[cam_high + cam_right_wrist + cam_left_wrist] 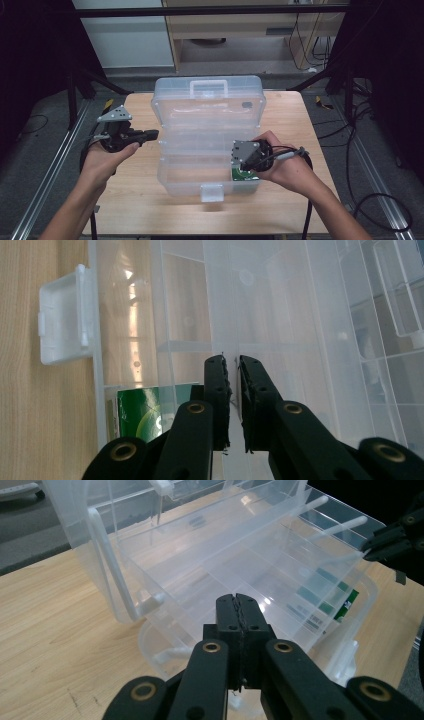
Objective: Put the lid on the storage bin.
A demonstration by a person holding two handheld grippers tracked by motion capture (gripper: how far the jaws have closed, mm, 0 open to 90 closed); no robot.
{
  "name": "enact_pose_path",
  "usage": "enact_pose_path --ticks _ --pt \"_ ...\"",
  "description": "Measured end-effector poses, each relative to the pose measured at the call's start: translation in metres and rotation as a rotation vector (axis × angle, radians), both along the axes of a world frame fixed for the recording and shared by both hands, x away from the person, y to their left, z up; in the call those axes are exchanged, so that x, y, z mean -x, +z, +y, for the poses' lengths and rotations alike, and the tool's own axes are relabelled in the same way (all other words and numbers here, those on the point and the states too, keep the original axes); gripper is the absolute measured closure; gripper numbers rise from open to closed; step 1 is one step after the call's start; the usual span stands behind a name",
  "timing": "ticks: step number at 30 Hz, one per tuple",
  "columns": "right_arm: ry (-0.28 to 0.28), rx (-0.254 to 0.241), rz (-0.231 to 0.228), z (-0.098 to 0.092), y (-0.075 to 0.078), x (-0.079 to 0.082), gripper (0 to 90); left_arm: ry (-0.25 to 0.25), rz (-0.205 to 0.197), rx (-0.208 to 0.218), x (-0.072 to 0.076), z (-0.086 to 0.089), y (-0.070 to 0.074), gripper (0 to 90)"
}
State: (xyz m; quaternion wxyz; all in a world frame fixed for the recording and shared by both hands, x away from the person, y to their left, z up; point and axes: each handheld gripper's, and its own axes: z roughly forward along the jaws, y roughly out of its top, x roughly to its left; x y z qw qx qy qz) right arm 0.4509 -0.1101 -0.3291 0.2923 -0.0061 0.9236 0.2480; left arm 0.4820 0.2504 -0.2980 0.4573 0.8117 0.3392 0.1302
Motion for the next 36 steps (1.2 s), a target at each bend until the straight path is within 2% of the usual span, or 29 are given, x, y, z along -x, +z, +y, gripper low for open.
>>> enact_pose_path --ticks 6,9,12,16,19,26,36 --pt "0.000 -0.002 0.000 0.000 -0.001 0.001 82.8 0.015 0.013 0.004 -0.008 0.000 -0.001 89.9" --pt "0.002 -0.003 0.001 0.000 -0.001 0.001 82.5 0.032 0.036 0.034 -0.015 0.004 -0.001 89.9" --pt "0.002 -0.001 0.001 0.000 -0.002 0.002 82.4 0.042 0.037 0.025 -0.020 0.006 0.002 89.9" --pt "-0.001 -0.001 0.000 0.000 -0.003 0.003 82.4 0.055 0.050 0.054 -0.027 0.008 0.005 89.9" --pt "0.004 0.000 0.000 0.000 -0.003 0.003 82.3 0.060 0.058 0.056 -0.030 0.009 0.005 89.9" --pt "0.006 0.006 0.004 0.000 -0.005 0.005 82.3 0.073 0.064 0.058 -0.035 0.010 0.002 89.9" --pt "-0.001 0.024 0.019 0.002 -0.005 0.007 82.7 0.071 0.063 0.077 -0.032 0.012 0.001 89.9"
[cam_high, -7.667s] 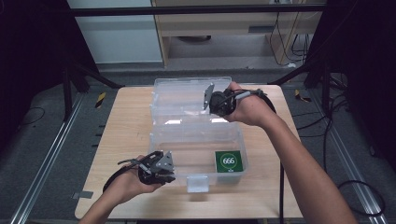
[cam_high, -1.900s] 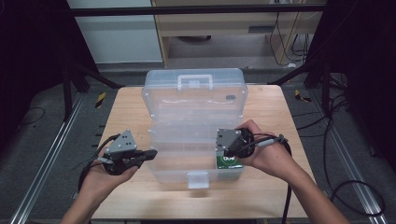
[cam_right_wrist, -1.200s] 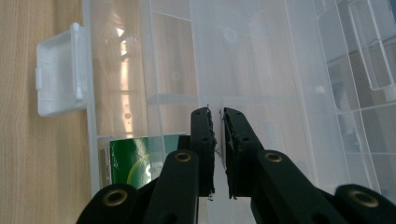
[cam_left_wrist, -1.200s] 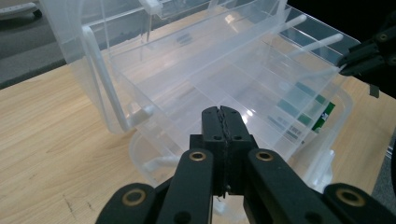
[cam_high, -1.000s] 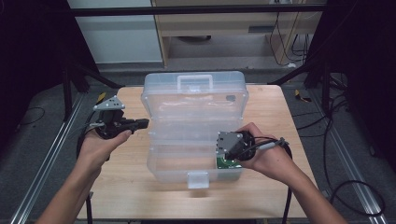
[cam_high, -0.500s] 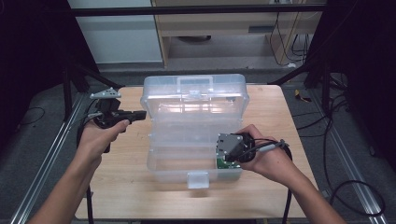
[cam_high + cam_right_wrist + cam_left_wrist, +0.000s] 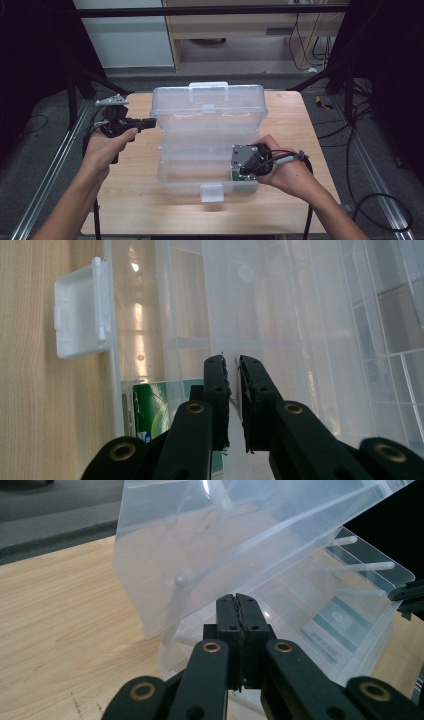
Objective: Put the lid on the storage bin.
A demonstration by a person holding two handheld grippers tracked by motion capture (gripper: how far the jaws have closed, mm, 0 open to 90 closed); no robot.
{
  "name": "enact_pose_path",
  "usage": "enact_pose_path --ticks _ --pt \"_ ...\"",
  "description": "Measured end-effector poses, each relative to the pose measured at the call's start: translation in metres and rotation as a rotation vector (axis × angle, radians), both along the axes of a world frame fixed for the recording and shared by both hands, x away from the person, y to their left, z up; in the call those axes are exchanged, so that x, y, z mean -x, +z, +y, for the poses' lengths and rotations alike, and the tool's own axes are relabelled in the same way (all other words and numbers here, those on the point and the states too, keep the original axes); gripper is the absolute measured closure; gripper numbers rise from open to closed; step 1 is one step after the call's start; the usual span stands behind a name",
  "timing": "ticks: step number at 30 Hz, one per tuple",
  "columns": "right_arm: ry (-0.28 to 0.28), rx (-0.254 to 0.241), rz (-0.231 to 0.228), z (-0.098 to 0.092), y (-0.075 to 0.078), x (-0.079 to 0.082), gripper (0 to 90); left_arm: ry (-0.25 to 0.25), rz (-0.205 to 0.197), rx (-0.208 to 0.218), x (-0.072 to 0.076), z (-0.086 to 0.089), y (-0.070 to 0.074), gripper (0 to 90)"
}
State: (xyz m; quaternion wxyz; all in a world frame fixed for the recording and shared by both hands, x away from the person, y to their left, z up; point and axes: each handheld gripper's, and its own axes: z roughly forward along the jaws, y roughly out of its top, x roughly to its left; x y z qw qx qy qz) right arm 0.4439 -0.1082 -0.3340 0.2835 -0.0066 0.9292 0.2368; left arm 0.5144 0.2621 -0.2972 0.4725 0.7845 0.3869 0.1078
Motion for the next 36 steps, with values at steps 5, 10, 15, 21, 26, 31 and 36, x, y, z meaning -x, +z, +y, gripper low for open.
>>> enact_pose_path --ticks 5,10,15,21,26,31,36 --pt "0.005 -0.004 0.004 -0.001 -0.002 0.001 82.9 -0.006 0.001 0.001 0.003 0.000 -0.002 89.8" --pt "0.002 -0.006 0.007 -0.001 -0.002 0.002 82.9 -0.007 -0.003 -0.001 0.004 0.002 -0.003 89.8" --pt "0.001 -0.010 0.014 -0.001 -0.003 0.003 82.8 -0.018 -0.004 -0.002 0.008 0.003 -0.004 89.8" --pt "-0.011 -0.022 0.029 -0.002 -0.005 0.004 82.2 -0.031 -0.008 -0.004 0.013 0.001 -0.007 89.8" --pt "-0.020 -0.042 0.044 -0.002 -0.007 0.004 80.3 -0.036 -0.009 -0.004 0.017 0.000 -0.010 89.8" --pt "-0.033 -0.065 0.054 -0.003 -0.009 0.007 77.2 -0.044 -0.008 -0.004 0.021 0.001 -0.013 89.8" --pt "-0.055 -0.112 0.087 -0.005 -0.010 0.009 73.1 -0.052 -0.004 -0.016 0.026 0.002 -0.019 89.8"
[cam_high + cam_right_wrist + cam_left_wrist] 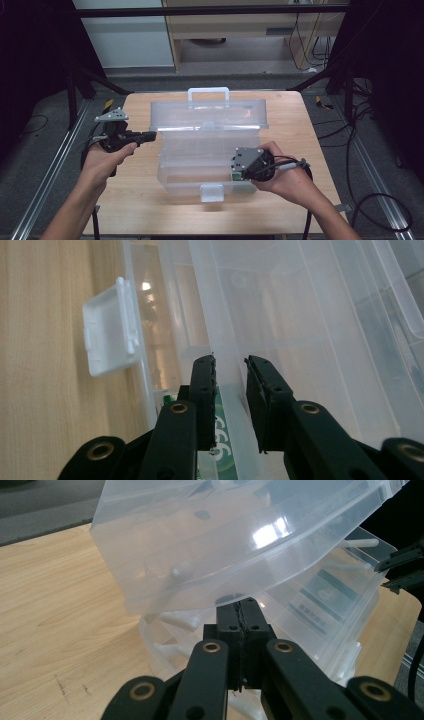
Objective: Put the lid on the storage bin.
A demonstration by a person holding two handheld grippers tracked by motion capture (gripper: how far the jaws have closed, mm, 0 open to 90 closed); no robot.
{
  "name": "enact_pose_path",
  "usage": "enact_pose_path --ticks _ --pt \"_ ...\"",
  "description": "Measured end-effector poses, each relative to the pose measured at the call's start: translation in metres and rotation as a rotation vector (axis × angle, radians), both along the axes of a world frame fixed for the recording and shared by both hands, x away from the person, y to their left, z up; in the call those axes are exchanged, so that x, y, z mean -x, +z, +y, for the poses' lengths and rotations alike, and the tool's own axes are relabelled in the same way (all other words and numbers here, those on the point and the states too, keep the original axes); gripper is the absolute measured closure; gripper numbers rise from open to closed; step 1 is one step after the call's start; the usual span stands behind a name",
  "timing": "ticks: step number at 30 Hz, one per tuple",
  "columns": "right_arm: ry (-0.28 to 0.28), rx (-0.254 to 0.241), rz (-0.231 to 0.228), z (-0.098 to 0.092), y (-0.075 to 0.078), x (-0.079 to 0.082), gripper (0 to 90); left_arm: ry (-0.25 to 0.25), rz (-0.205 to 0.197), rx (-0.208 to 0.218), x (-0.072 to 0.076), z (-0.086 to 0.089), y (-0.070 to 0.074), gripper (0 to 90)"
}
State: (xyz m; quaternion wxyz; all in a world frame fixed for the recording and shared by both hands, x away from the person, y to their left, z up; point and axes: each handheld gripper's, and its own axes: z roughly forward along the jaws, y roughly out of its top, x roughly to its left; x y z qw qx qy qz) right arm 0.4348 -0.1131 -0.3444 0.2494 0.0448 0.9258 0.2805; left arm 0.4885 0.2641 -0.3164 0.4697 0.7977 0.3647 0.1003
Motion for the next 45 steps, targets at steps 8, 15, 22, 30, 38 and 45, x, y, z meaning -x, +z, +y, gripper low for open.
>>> enact_pose_path --ticks 8,15,22,30,38,45 --pt "-0.025 -0.024 -0.018 -0.003 0.006 0.007 63.1 -0.012 0.005 -0.010 0.006 0.000 -0.005 89.8" --pt "-0.081 -0.043 -0.012 -0.013 0.008 0.011 55.9 -0.015 0.006 -0.007 0.009 0.000 -0.008 89.8" --pt "-0.136 -0.082 -0.007 -0.027 0.011 0.015 46.7 -0.021 0.007 -0.011 0.012 0.000 -0.010 89.8" --pt "-0.192 -0.123 0.000 -0.044 0.010 0.021 41.2 -0.023 0.003 -0.016 0.015 0.000 -0.011 89.8" --pt "-0.254 -0.165 0.000 -0.068 0.011 0.026 35.7 -0.036 -0.002 -0.039 0.020 0.000 -0.015 89.8" --pt "-0.302 -0.190 -0.005 -0.084 0.011 0.030 34.3 -0.038 -0.006 -0.042 0.025 0.001 -0.020 89.8"
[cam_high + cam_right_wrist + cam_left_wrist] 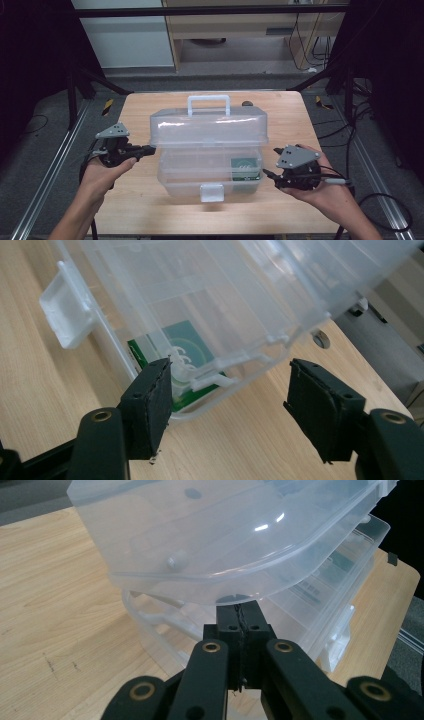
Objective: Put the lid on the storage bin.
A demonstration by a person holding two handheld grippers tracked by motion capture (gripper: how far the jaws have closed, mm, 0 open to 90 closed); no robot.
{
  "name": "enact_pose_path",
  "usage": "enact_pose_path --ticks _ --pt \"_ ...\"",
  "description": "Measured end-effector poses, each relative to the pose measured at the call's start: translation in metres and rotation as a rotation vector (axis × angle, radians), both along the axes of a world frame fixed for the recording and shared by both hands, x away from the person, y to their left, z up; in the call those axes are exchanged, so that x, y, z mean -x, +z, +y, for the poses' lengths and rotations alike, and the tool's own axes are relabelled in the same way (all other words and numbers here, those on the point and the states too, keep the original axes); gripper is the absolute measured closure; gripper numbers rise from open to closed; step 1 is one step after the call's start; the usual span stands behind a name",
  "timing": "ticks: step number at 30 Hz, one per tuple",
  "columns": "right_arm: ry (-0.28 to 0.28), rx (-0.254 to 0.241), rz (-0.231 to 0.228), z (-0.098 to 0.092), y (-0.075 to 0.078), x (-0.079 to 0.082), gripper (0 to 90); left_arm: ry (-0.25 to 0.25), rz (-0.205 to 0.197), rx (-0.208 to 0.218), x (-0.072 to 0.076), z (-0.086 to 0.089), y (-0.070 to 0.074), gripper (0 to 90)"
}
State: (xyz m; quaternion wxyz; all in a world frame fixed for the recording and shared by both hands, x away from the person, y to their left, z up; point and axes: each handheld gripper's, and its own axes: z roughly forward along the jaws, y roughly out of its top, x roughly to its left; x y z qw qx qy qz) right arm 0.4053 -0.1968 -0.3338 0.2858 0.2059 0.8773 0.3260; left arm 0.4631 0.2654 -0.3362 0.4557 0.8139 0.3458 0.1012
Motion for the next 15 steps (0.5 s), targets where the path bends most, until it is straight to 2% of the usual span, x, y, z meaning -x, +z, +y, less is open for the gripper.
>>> enact_pose_path --ticks 8,11,13,15 --pt "-0.074 -0.020 0.016 -0.014 -0.008 -0.005 26.5 0.003 0.002 0.014 0.002 0.003 -0.007 89.8" --pt "-0.133 -0.037 0.030 -0.019 -0.016 -0.013 23.3 -0.003 0.010 0.016 0.003 0.005 -0.013 89.8" --pt "-0.146 -0.039 0.031 -0.021 -0.018 -0.015 22.9 -0.004 0.008 0.019 0.003 0.005 -0.014 89.8" --pt "-0.193 -0.050 0.036 -0.027 -0.025 -0.020 22.2 -0.005 0.008 0.026 0.005 0.007 -0.017 89.8"
